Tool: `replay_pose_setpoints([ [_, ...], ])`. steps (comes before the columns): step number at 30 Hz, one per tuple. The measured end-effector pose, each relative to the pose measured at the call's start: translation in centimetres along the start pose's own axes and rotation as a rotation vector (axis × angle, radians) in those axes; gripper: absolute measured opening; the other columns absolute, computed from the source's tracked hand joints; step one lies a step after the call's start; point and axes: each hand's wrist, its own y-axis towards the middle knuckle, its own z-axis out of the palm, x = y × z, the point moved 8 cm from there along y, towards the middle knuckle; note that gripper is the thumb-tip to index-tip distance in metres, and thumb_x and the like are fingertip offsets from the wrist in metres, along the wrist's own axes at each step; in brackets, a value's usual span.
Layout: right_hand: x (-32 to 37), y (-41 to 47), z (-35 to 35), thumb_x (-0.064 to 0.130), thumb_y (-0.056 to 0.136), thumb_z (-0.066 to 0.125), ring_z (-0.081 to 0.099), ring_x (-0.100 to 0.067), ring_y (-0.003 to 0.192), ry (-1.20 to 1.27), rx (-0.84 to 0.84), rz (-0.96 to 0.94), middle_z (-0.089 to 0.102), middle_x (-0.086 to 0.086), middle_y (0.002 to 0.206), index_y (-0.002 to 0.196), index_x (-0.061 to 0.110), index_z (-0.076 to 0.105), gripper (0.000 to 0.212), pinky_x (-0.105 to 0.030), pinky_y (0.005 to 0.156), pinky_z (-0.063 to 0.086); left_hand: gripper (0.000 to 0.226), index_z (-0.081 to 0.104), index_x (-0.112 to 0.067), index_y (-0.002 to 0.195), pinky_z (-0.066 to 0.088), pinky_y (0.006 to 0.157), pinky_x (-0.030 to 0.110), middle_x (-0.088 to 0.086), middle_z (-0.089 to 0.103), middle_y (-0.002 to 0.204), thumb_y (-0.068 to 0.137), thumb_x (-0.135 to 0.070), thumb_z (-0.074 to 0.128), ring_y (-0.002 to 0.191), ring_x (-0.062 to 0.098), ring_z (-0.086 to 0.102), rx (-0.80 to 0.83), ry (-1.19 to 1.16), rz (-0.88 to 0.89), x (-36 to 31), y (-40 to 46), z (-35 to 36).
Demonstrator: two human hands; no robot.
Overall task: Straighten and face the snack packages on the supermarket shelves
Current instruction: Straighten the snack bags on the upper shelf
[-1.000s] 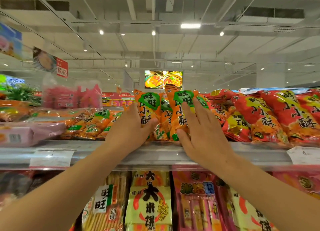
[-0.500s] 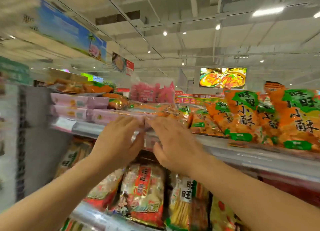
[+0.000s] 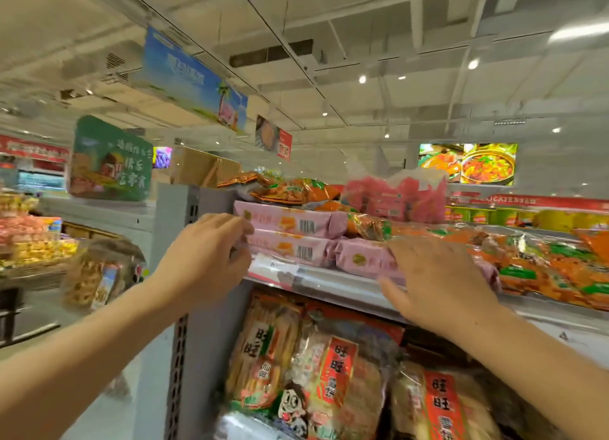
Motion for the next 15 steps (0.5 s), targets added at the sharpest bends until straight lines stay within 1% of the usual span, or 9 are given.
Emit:
replay_pose_setpoints([
  [2, 0.2, 1.0, -1.2, 0.057, 0.085, 0.036, 0.056, -0.021, 0.086, 0.027, -0.035, 0.008, 0.051, 0.009, 0.084, 0.093, 0.030, 0.046, 0.030, -0.035, 0.065, 0.036, 0.022, 0.068, -0.013, 0.104, 0.050, 0.081, 0.040, 0.007, 0.069, 0.105, 0.083, -0.017, 0.065, 0.098, 0.032, 0.060, -0.033, -0.003, 0.041, 1.0, 1.9, 0.0],
  [3, 0.5, 1.8, -1.8, 0.056, 0.085, 0.038, 0.054, -0.020, 0.079, 0.044, -0.053, 0.015, 0.045, 0.009, 0.078, 0.087, 0.029, 0.041, 0.027, -0.034, 0.062, 0.034, 0.024, 0.068, -0.013, 0.106, 0.050, 0.081, 0.041, 0.008, 0.069, 0.106, 0.082, -0.015, 0.066, 0.099, 0.032, 0.059, -0.051, -0.010, 0.060, 1.4, 3.0, -0.1],
  [4, 0.9, 2.8, -2.2, 0.055, 0.085, 0.042, 0.053, -0.021, 0.076, 0.079, -0.079, 0.023, 0.046, 0.008, 0.079, 0.087, 0.028, 0.041, 0.027, -0.035, 0.061, 0.035, 0.025, 0.068, -0.013, 0.107, 0.049, 0.081, 0.041, 0.008, 0.069, 0.107, 0.082, -0.016, 0.065, 0.099, 0.033, 0.059, -0.072, -0.018, 0.077, 1.8, 4.2, -0.1],
  [6, 1.9, 5.2, -2.7, 0.052, 0.086, 0.050, 0.057, -0.020, 0.082, 0.257, -0.117, 0.047, 0.057, 0.007, 0.089, 0.094, 0.027, 0.048, 0.027, -0.036, 0.066, 0.045, 0.027, 0.067, -0.013, 0.109, 0.047, 0.083, 0.042, 0.010, 0.068, 0.108, 0.085, -0.022, 0.061, 0.101, 0.034, 0.057, -0.124, -0.069, 0.071, 2.7, 6.9, -0.6],
  [8, 3.2, 8.2, -2.7, 0.052, 0.085, 0.051, 0.058, -0.016, 0.086, 0.497, -0.104, 0.060, 0.060, 0.008, 0.096, 0.100, 0.028, 0.050, 0.028, -0.037, 0.072, 0.050, 0.032, 0.064, -0.015, 0.116, 0.046, 0.087, 0.041, 0.011, 0.064, 0.115, 0.087, -0.028, 0.058, 0.107, 0.033, 0.056, -0.137, -0.143, -0.019, 4.1, 9.8, -0.7],
  [9, 4.0, 9.9, -2.4, 0.054, 0.085, 0.051, 0.058, -0.014, 0.084, 0.562, -0.085, 0.064, 0.059, 0.010, 0.094, 0.101, 0.029, 0.050, 0.030, -0.033, 0.069, 0.048, 0.035, 0.062, -0.017, 0.119, 0.044, 0.089, 0.040, 0.011, 0.062, 0.120, 0.087, -0.030, 0.058, 0.110, 0.032, 0.054, -0.126, -0.149, -0.089, 5.0, 11.1, -0.6],
  [11, 5.3, 13.4, -1.9, 0.060, 0.086, 0.046, 0.055, -0.011, 0.077, 0.604, -0.041, 0.093, 0.056, 0.011, 0.087, 0.105, 0.028, 0.050, 0.037, -0.027, 0.061, 0.040, 0.038, 0.061, -0.019, 0.124, 0.042, 0.089, 0.037, 0.011, 0.060, 0.127, 0.089, -0.034, 0.055, 0.114, 0.031, 0.054, -0.033, -0.168, -0.206, 6.4, 13.2, 0.4],
  [13, 6.0, 16.3, -1.0, 0.068, 0.084, 0.037, 0.056, -0.017, 0.080, 0.621, 0.017, 0.160, 0.059, 0.006, 0.088, 0.106, 0.025, 0.051, 0.050, -0.030, 0.065, 0.043, 0.037, 0.062, -0.015, 0.121, 0.044, 0.086, 0.034, 0.012, 0.062, 0.125, 0.096, -0.038, 0.049, 0.113, 0.032, 0.057, 0.102, -0.219, -0.332, 7.6, 14.2, 1.9],
  [15, 6.3, 18.6, -0.1, 0.074, 0.082, 0.032, 0.060, -0.021, 0.082, 0.613, 0.041, 0.194, 0.061, 0.004, 0.080, 0.090, 0.020, 0.052, 0.058, -0.031, 0.066, 0.045, 0.033, 0.056, -0.009, 0.124, 0.047, 0.080, 0.032, 0.012, 0.063, 0.125, 0.102, -0.027, 0.039, 0.113, 0.029, 0.060, 0.221, -0.276, -0.418, 8.3, 14.9, 3.4],
])
